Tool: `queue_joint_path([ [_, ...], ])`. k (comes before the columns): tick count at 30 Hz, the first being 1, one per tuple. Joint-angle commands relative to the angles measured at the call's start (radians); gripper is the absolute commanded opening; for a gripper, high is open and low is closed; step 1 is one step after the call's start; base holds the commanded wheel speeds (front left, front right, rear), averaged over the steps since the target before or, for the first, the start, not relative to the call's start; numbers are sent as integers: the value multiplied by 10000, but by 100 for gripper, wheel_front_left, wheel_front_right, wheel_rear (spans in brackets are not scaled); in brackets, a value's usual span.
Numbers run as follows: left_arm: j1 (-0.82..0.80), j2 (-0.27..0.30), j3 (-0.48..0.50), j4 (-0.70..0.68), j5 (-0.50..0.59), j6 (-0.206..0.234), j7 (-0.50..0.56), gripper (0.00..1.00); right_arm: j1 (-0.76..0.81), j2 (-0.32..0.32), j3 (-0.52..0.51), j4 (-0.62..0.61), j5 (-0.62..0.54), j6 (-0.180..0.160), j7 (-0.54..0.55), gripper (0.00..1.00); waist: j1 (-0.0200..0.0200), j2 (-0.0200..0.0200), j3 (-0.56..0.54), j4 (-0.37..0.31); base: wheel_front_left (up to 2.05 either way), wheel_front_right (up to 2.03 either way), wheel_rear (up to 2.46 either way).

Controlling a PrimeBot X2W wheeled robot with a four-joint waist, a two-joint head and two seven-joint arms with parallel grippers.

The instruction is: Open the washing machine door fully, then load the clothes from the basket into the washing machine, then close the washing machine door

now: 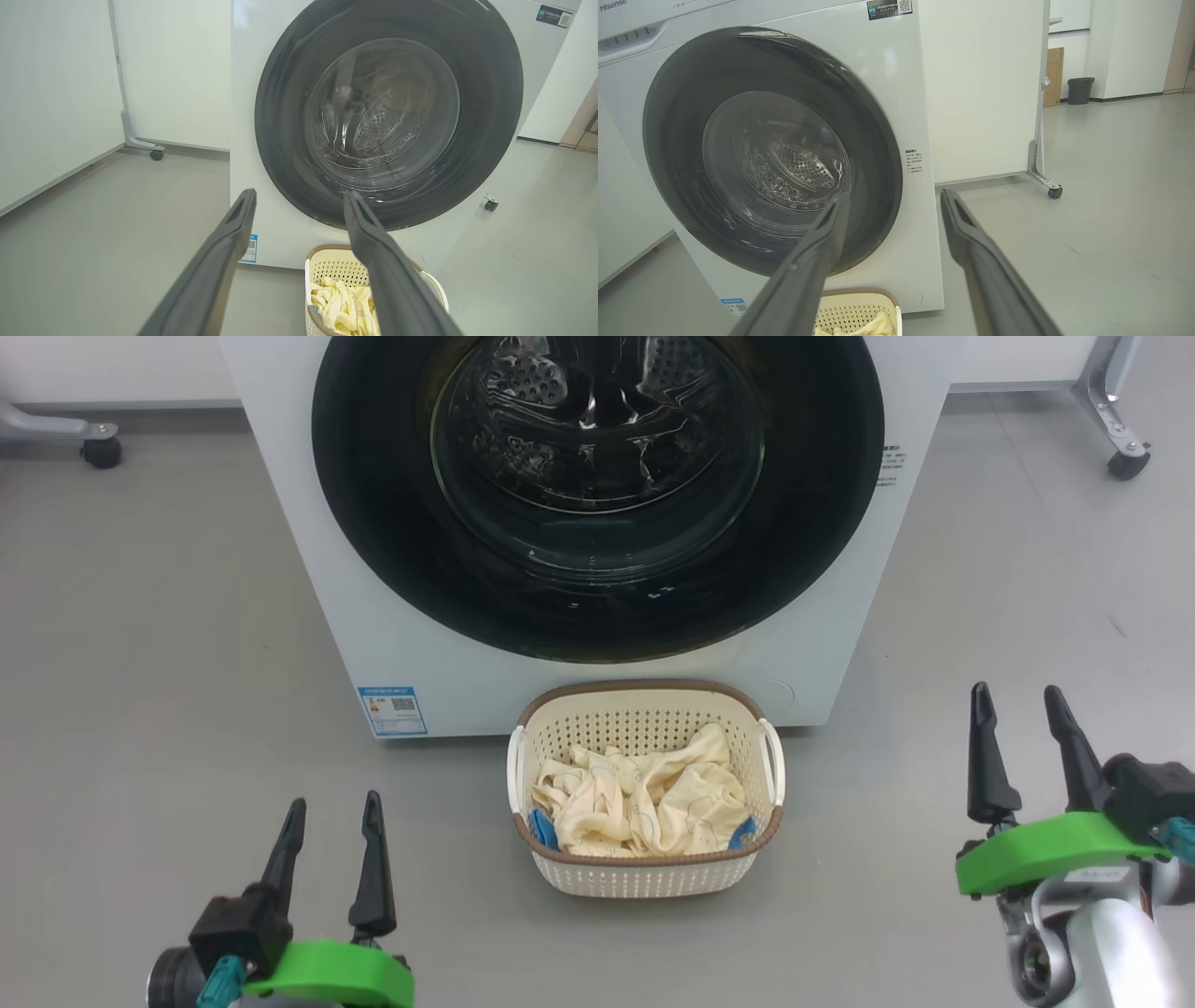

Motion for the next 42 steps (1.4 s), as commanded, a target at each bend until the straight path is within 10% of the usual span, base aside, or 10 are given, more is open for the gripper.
queue_joint_path([
  [1,-544,135,234,-159,-66,93,-113,100,-511,-214,313,-172,-102,-30,-107,100,0,0,-2,10,0,0,0],
  [42,-679,135,122,442,-268,119,-113,100,-647,-214,568,549,-228,-30,-107,100,0,0,-60,159,0,0,0],
])
